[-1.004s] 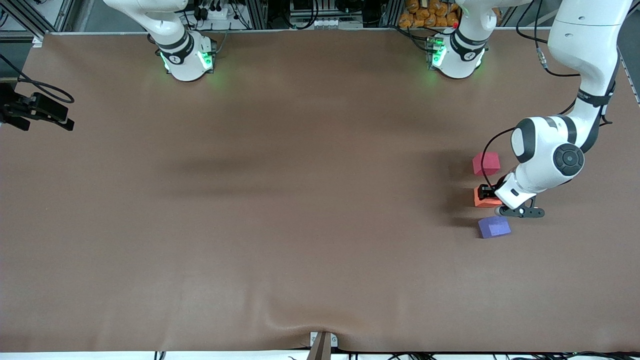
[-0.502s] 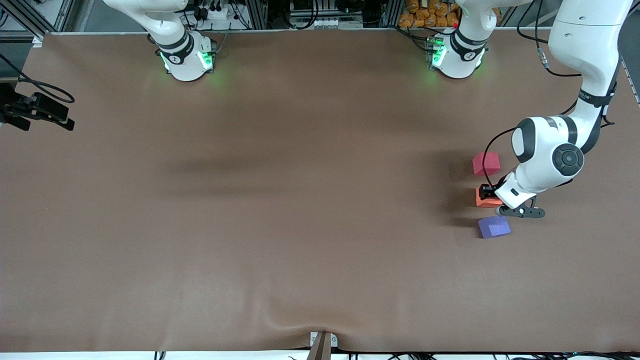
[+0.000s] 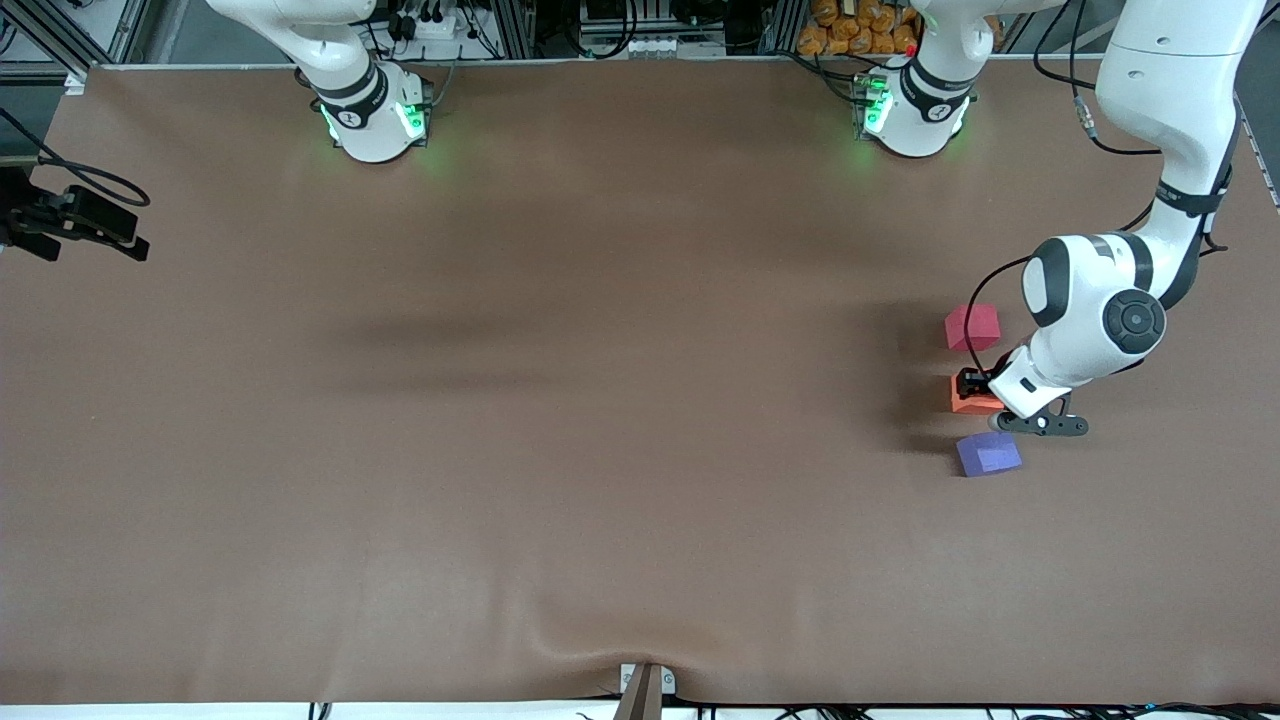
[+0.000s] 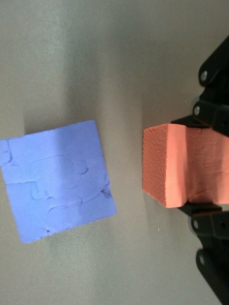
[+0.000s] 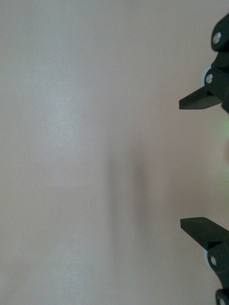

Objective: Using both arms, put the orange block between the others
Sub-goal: 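Lower the orange cube onto the table with the left gripper, then open the left gripper and raise it away from the cubes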

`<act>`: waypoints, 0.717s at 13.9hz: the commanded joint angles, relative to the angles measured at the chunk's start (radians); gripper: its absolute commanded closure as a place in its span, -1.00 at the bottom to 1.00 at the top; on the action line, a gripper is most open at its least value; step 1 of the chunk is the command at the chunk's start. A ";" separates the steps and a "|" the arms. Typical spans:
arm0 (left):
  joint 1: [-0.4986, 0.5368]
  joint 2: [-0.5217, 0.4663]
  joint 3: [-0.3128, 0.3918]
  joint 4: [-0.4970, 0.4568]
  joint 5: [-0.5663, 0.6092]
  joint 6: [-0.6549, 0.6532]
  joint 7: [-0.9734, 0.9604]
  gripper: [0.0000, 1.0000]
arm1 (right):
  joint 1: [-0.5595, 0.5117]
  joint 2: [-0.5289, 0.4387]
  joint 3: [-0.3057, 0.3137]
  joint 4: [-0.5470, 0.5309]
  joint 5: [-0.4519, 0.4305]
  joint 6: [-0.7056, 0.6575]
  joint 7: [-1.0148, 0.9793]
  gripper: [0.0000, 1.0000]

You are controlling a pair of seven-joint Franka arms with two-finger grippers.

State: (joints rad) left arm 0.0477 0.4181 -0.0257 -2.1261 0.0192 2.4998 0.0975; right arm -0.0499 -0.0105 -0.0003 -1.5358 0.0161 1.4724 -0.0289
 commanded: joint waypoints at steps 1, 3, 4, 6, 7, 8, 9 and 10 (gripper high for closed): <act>0.005 0.002 -0.002 0.011 0.025 0.008 -0.019 -1.00 | 0.005 -0.025 0.000 -0.027 -0.015 0.006 -0.011 -1.00; 0.005 -0.005 0.000 0.021 0.025 0.004 -0.027 -1.00 | 0.005 -0.023 0.000 -0.026 -0.015 0.011 -0.011 -1.00; 0.005 -0.021 0.000 0.025 0.027 -0.008 -0.038 -1.00 | 0.005 -0.023 0.000 -0.026 -0.015 0.011 -0.011 -1.00; 0.003 -0.053 -0.002 0.046 0.027 -0.070 -0.039 -1.00 | 0.005 -0.023 0.002 -0.026 -0.015 0.014 -0.011 -1.00; 0.003 -0.076 -0.002 0.066 0.027 -0.117 -0.039 -1.00 | 0.010 -0.022 0.002 -0.021 -0.016 0.016 -0.013 -1.00; 0.003 -0.106 -0.003 0.084 0.025 -0.168 -0.042 -1.00 | 0.010 -0.022 0.002 -0.021 -0.021 0.016 -0.011 -1.00; 0.004 -0.148 -0.006 0.097 0.024 -0.221 -0.064 -1.00 | 0.010 -0.022 0.002 -0.023 -0.021 0.016 -0.011 -1.00; 0.001 -0.183 -0.010 0.112 0.025 -0.261 -0.102 -1.00 | 0.008 -0.019 0.002 -0.020 -0.022 0.022 -0.011 -1.00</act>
State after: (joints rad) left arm 0.0484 0.3305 -0.0267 -2.0248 0.0192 2.3321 0.0625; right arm -0.0471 -0.0105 0.0026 -1.5387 0.0132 1.4805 -0.0304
